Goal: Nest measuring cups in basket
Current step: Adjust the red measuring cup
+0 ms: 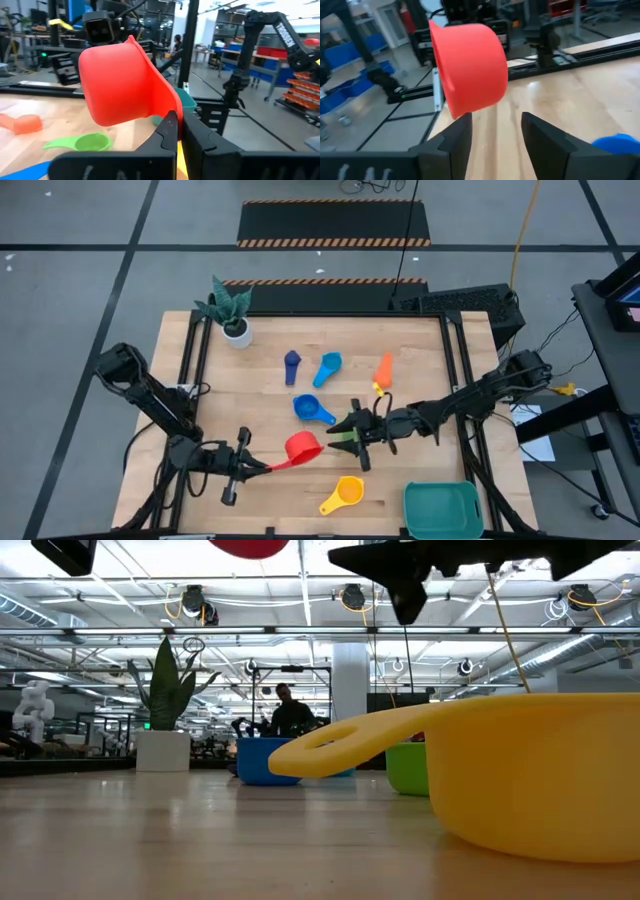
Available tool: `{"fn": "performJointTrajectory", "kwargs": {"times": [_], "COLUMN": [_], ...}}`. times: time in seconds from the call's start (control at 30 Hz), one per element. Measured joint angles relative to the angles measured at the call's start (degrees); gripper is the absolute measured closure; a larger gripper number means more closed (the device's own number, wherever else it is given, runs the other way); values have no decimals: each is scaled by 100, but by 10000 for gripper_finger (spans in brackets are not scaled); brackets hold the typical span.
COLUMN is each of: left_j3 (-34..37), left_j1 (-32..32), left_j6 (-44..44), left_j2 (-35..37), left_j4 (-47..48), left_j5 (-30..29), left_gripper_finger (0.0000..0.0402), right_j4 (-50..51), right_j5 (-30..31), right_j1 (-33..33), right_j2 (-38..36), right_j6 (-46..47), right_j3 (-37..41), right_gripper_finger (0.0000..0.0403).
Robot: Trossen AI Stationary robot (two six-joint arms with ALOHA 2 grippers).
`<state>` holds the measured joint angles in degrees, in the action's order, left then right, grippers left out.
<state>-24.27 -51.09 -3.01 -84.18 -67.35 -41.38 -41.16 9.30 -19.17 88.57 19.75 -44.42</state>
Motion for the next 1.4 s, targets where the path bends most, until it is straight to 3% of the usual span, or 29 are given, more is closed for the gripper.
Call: {"fn": "performJointTrajectory", "kwargs": {"times": [0.33, 0.6, 0.77, 1.2, 1.4], "left_j3": [0, 0, 0, 0, 0], "left_j1": [-77, -43, 10, 133, 288], "left_j6": [192, 191, 186, 342, 317], "left_j2": [-2, -199, -271, -377, -681], "left_j4": [21, -54, -70, -348, -676], "left_j5": [92, 103, 105, 87, 96], "left_gripper_finger": [396, 396, 393, 395, 396], "right_j4": [-75, -227, -231, -240, -234], "right_j5": [-196, -240, -659, -657, -657], "right_j1": [42, -8, -7, -2, 43], "right_j2": [136, 136, 136, 136, 136], "right_j6": [-108, -342, -356, -344, -305], "right_j3": [-95, -95, -95, -95, -95], "right_gripper_finger": [207, 206, 206, 207, 229]}}
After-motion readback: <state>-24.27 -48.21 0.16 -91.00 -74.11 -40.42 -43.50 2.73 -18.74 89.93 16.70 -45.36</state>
